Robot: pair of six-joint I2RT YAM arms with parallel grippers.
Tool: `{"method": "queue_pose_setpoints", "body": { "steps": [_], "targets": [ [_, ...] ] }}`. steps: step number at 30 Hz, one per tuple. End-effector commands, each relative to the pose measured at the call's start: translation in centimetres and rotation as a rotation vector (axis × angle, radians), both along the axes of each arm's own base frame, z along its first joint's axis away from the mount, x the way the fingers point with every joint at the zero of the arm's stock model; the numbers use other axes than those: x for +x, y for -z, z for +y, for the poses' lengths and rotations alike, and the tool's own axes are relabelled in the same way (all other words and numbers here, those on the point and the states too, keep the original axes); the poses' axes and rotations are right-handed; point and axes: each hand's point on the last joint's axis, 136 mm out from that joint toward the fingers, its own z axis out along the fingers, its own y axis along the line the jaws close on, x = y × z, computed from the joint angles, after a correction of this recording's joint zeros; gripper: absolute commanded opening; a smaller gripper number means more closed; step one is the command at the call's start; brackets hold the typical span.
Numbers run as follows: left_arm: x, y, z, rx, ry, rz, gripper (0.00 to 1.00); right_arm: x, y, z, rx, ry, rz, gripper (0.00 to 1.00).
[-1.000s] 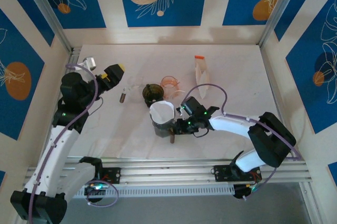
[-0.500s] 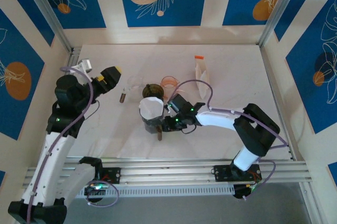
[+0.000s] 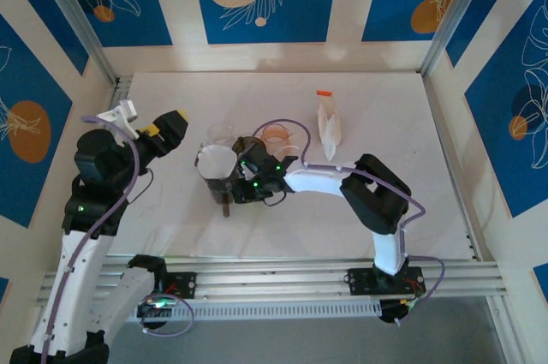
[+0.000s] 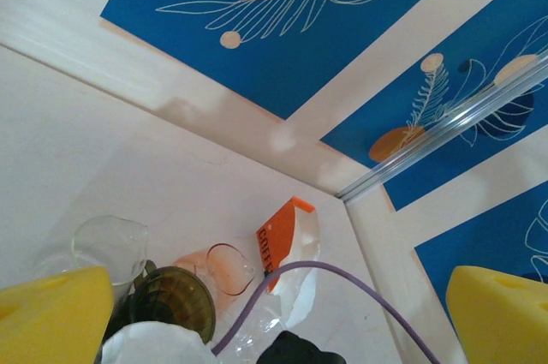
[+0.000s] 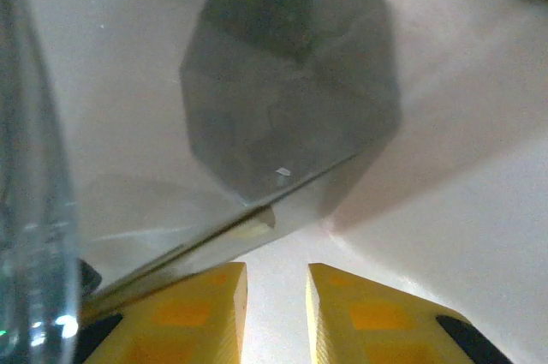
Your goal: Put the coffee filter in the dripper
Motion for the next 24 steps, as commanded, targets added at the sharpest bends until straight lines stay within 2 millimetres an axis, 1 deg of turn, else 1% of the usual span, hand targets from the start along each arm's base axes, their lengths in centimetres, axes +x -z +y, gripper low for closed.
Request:
{"method": "queue_pose_setpoints", "body": {
  "steps": [1,7,14,20,24],
  "targets": [
    [-0.7,-1.5,0.8,0.032,-0.03,-0.037,1.0,0.3,-0.6,2.1,0.035,-0.031,-0.004,0.26],
    [-0.8,-1.8,0.9,0.038,-0.035,-0.042,1.0,0.9,-0.7,5.0,0.063,-0.074,-0.009,0.25],
    [-0.5,-1.8,0.9,0.038,-0.037,-0.037,1.0,1.6,-0.5,8.5,0.099,-0.112,-0.001,0.24],
    [-0.3,-1.5,0.9,0.043,-0.036,-0.027,1.0,2.0,-0.3,11.0,0.132,-0.137,0.013,0.23],
    [-0.2,-1.1,0.9,0.045,-0.041,-0.021,1.0,2.0,-0.1,12.2,0.143,-0.152,0.026,0.23]
  ]
}}
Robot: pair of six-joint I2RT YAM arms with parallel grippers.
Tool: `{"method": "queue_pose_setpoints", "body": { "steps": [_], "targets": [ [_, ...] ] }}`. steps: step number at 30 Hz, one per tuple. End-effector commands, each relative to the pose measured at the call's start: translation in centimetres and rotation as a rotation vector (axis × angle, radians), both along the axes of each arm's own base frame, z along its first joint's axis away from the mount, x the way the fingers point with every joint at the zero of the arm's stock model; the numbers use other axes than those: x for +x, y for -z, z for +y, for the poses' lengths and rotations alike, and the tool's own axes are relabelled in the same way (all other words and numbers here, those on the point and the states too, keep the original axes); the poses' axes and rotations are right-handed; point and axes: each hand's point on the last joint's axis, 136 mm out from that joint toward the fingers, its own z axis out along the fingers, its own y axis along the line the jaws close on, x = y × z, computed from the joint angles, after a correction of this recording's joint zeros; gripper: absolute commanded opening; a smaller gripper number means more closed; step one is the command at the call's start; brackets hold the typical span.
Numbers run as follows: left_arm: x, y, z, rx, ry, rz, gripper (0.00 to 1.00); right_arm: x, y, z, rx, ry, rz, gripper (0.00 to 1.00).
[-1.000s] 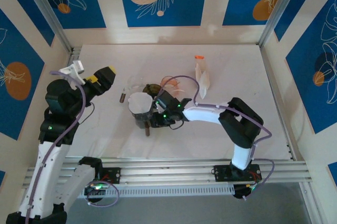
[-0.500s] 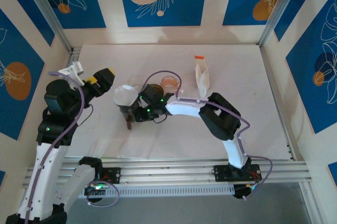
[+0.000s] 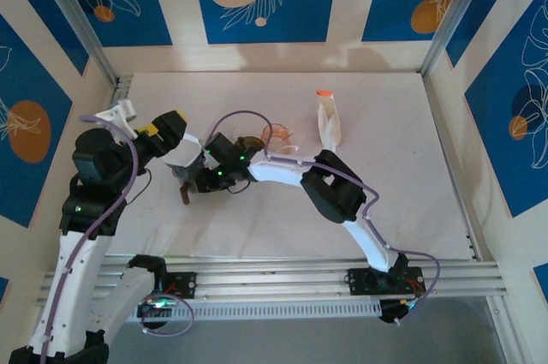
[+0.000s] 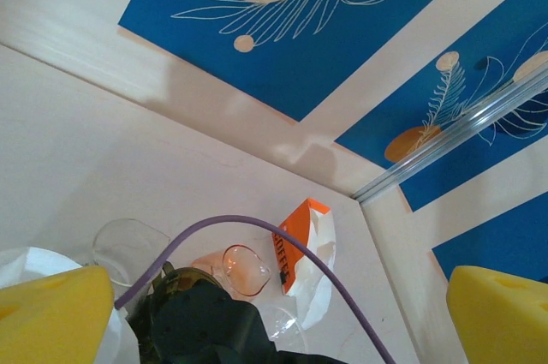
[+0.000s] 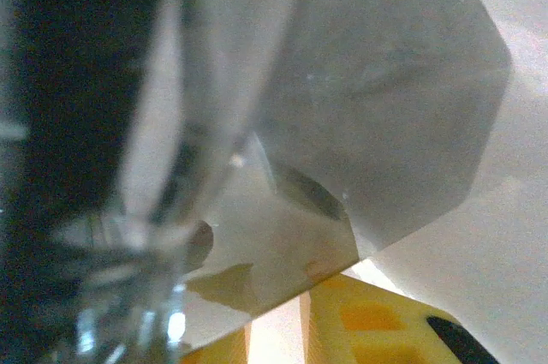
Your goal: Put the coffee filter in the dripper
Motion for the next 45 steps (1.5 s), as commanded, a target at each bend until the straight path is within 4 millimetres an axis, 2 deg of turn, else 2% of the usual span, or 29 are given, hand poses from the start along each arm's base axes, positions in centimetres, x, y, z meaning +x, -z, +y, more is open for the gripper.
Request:
{"method": "queue_pose_setpoints", "body": {
  "steps": [1,4,8,13,18,21,26,30,34,41,43,45],
  "targets": [
    [-0.2,-0.9,0.4,0.01,-0.018,-0.025,1.0,-1.1,0.3,1.2,0.002,-0.052,0.035,0.23],
    [0.0,-0.8,0.4,0.002,-0.016,-0.022,1.0,-1.2,0.2,0.9,-0.003,-0.047,0.03,0.24],
    [0.3,-0.8,0.0,-0.006,0.002,-0.027,1.0,-1.3,-0.2,-0.5,0.002,-0.016,0.024,0.28],
    [0.3,-1.4,-0.1,-0.03,0.009,-0.07,1.0,-2.4,-0.6,-2.3,0.011,-0.018,0.02,0.34],
    [0.4,-1.9,-0.5,-0.041,0.029,-0.088,1.0,-3.2,-2.0,-4.1,0.025,-0.007,-0.01,0.43],
    [0.8,-1.4,-1.0,-0.031,0.055,-0.059,0.98,-4.0,-2.9,-5.6,0.028,0.002,-0.028,0.46],
    [1.6,-0.6,-2.7,-0.015,0.151,-0.015,0.87,-4.9,-4.7,-9.6,0.025,0.044,-0.074,0.48],
    [2.3,1.7,-5.2,0.068,0.226,0.069,0.83,-4.5,-6.4,-14.1,-0.002,0.124,-0.124,0.5],
    [2.4,4.2,-9.4,0.231,0.295,0.109,0.83,-3.8,-8.6,-18.5,-0.055,0.209,-0.202,0.51],
    [2.6,11.0,-16.0,0.366,0.452,0.249,0.77,-2.8,-11.3,-26.9,-0.134,0.405,-0.284,0.54],
    [2.4,12.7,-17.7,0.409,0.486,0.28,0.76,-2.8,-11.7,-28.7,-0.143,0.441,-0.299,0.55],
    [3.0,14.1,-18.5,0.424,0.497,0.309,0.73,-2.8,-11.9,-30.1,-0.148,0.475,-0.299,0.55]
  ]
}}
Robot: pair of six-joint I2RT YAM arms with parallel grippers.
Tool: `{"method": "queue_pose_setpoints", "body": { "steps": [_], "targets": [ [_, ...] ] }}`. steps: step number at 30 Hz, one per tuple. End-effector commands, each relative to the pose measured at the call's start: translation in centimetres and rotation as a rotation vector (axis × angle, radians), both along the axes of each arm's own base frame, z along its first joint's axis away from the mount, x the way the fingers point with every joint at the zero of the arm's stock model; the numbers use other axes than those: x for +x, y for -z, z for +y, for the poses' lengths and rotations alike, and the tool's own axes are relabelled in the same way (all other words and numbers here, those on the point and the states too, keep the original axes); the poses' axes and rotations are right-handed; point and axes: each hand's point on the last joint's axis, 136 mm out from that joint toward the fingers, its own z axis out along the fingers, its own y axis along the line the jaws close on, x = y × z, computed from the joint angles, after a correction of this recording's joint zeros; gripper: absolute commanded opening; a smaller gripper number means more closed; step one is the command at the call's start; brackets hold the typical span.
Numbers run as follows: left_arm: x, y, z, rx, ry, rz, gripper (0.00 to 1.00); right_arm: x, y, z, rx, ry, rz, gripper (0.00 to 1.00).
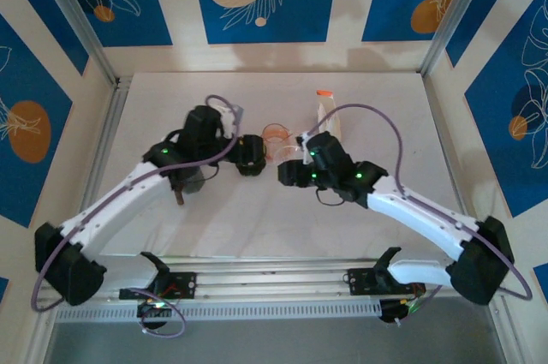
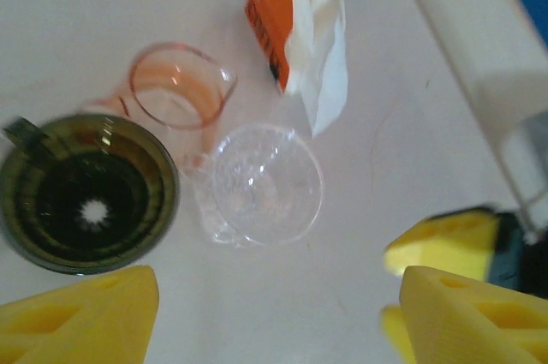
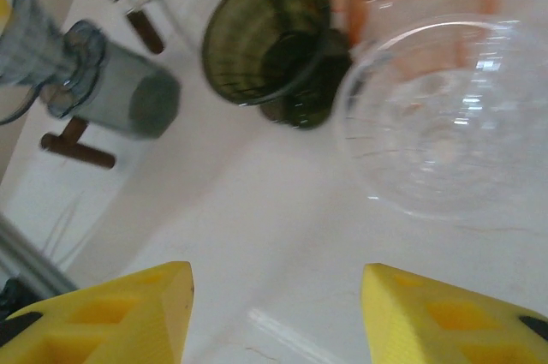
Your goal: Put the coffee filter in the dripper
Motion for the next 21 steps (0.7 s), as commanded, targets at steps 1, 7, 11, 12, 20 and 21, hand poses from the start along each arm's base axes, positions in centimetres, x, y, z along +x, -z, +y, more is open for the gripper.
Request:
{"method": "queue_pose_setpoints", "body": {
  "steps": [1,7,11,12,20,21],
  "targets": [
    [1.1,1.0,-0.7,0.077,0.006,-0.013,0.7,-0.5,1.6,-3.5,-0.091,0.071,0.028,0.55],
    [4.9,3.2,-0.7,0.233,-0.053,-0.017,0.69,-0.8,1.6,-4.9,-0.076,0.105,0.022,0.55],
    [7.5,3.5,-2.8,0.247,-0.016,-0.016,0.69,-1.1,1.7,-5.3,-0.07,0.109,0.024,0.55],
    [8.2,3.8,-3.2,0.262,-0.009,-0.014,0.69,-1.1,1.7,-5.4,-0.071,0.111,0.022,0.55],
    [14.6,7.2,-3.2,0.379,-0.045,0.045,0.54,-2.1,1.9,-7.1,-0.057,0.135,0.022,0.56],
    [15.1,7.5,-3.1,0.386,-0.047,0.051,0.52,-2.2,1.8,-7.3,-0.056,0.138,0.022,0.56]
  ]
}}
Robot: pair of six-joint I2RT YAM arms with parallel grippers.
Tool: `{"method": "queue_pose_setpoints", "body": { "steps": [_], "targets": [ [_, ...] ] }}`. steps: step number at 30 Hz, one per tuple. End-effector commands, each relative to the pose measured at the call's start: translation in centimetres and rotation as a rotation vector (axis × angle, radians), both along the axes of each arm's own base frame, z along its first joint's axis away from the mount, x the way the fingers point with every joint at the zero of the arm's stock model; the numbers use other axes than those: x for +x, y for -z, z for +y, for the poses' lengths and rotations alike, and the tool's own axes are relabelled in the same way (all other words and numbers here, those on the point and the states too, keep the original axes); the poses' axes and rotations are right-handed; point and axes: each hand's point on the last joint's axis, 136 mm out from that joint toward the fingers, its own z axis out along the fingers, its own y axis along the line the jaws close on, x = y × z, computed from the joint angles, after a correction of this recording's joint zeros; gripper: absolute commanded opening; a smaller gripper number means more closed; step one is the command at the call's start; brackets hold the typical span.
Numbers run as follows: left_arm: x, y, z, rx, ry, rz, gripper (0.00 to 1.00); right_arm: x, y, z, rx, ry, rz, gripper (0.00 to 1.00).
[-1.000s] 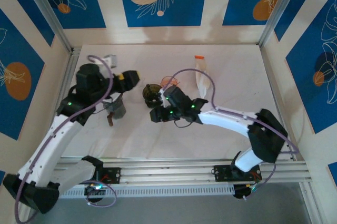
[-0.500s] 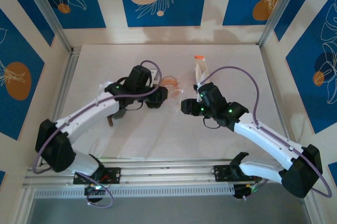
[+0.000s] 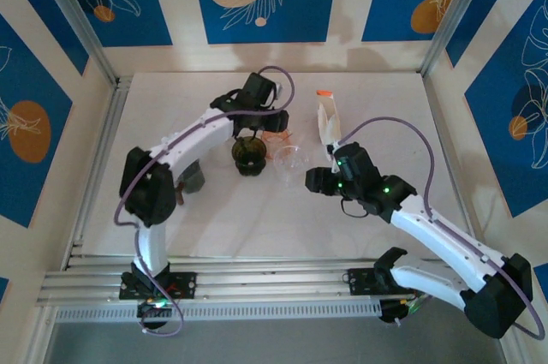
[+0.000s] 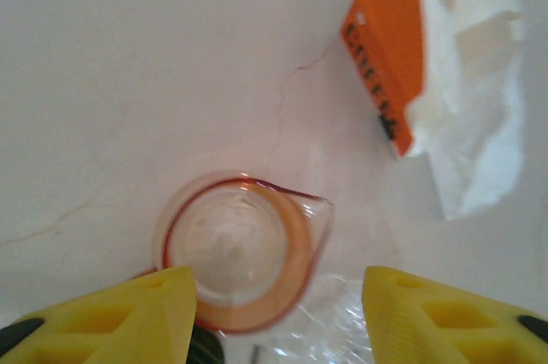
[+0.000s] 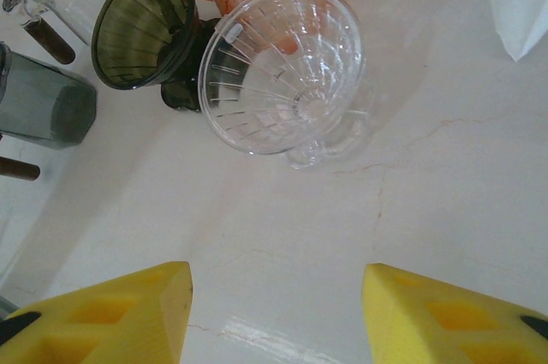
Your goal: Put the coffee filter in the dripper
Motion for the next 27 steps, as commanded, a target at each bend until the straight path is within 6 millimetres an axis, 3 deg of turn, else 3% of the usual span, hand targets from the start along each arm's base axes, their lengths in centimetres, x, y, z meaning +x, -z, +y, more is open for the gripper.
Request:
{"method": "queue_pose_setpoints", "body": {
  "steps": [1,6,15,21,27],
  "targets": [
    [1.3,1.7,1.9,0.089,-0.018,0.047,0.51,-0.8,0.4,-1.0,-0.006,0.007,0.01,0.56],
    [1.9,3.9,2.5,0.146,-0.018,0.095,0.49,-1.1,0.2,-2.0,0.007,0.025,0.002,0.56],
    [1.7,7.1,2.4,0.174,-0.016,0.168,0.34,-0.8,-0.1,-2.2,0.035,0.035,-0.003,0.56],
    [1.7,8.3,2.9,0.208,-0.023,0.183,0.26,-0.8,0.2,-2.3,0.039,0.042,0.005,0.56],
    [1.8,8.1,2.3,0.18,-0.013,0.18,0.16,-0.7,0.3,-2.4,0.045,0.051,0.01,0.56]
  ]
}}
